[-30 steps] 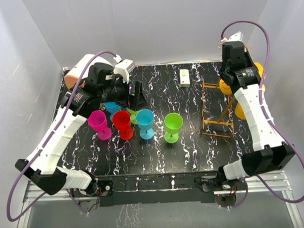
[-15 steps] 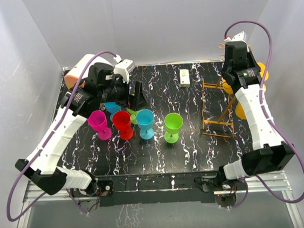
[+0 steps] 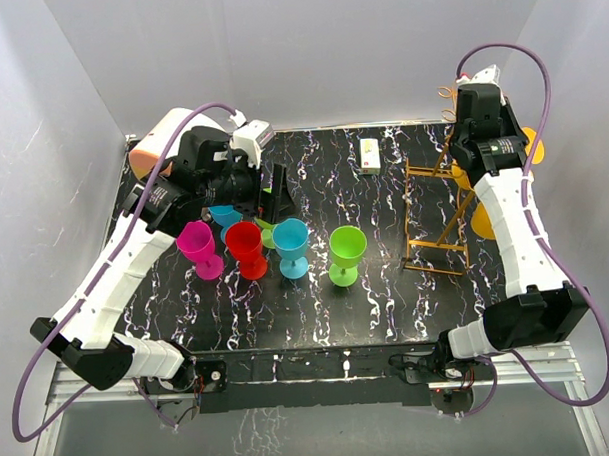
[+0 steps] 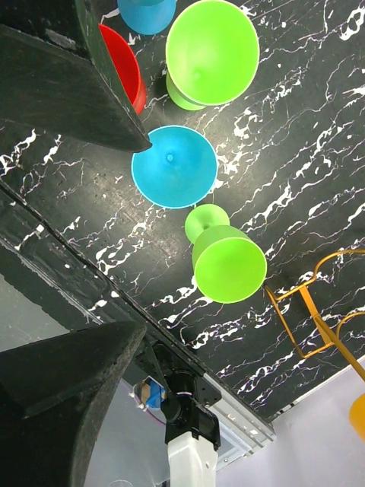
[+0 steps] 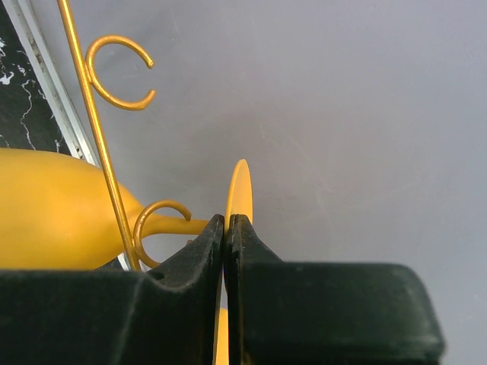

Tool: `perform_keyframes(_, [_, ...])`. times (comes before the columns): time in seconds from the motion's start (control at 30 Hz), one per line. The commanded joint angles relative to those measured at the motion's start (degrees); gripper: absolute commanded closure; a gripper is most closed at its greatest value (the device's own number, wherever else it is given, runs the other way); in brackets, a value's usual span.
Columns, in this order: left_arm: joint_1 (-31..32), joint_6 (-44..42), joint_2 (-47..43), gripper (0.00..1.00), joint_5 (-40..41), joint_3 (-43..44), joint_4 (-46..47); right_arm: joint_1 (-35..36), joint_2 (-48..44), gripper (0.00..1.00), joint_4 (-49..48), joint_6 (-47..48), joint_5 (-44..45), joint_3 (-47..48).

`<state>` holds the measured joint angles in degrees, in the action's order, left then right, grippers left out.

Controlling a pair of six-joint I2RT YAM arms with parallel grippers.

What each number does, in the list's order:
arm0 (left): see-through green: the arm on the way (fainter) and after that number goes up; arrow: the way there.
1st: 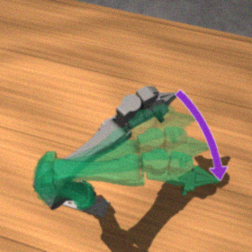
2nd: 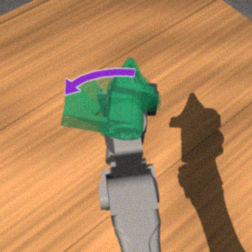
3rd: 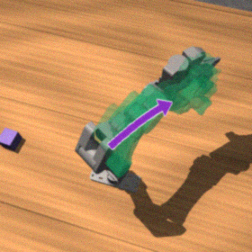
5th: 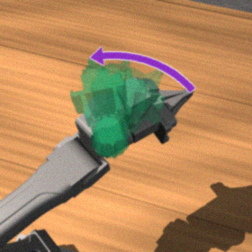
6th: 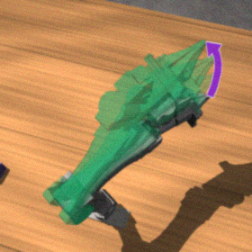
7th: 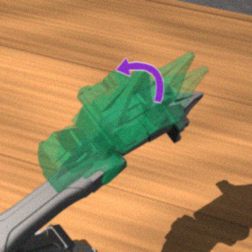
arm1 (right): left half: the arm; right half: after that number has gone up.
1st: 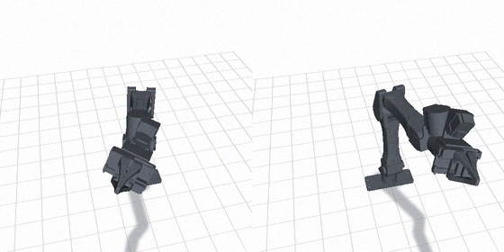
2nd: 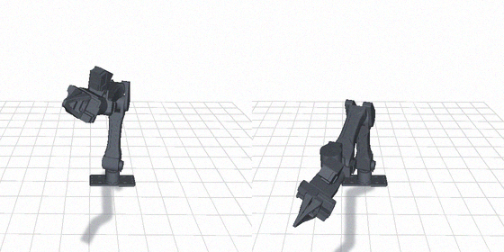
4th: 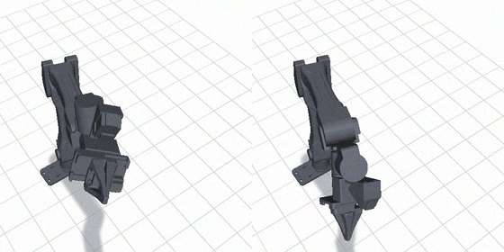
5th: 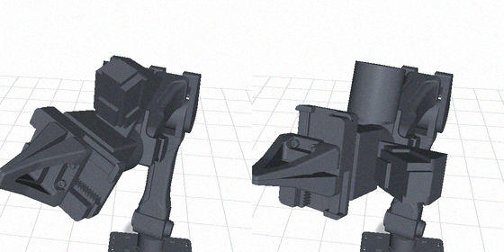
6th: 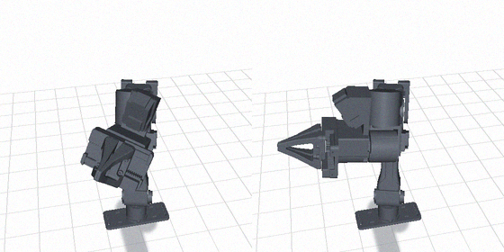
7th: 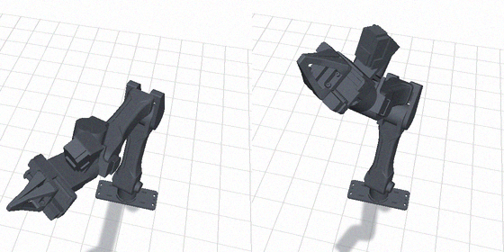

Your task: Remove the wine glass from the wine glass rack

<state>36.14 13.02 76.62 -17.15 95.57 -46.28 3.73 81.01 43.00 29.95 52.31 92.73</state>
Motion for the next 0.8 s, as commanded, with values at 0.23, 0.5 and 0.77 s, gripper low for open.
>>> perform_keyframes(0.23, [0.6, -0.5, -1.6, 0.08, 0.4, 0.0, 0.0, -2.3, 1.9, 1.00, -5.4, 1.2, 2.2, 5.2])
perform_keyframes(0.5, [0.6, 0.2, -1.4, 0.08, -0.4, 0.1, 0.2, -3.3, 0.1, 1.00, -17.4, 12.4, 8.8, 2.2])
perform_keyframes(0.77, [0.6, 2.3, -1.7, 0.08, -1.3, -0.6, 1.4, -3.3, -3.8, 1.00, -32.9, 25.8, 11.8, -2.8])
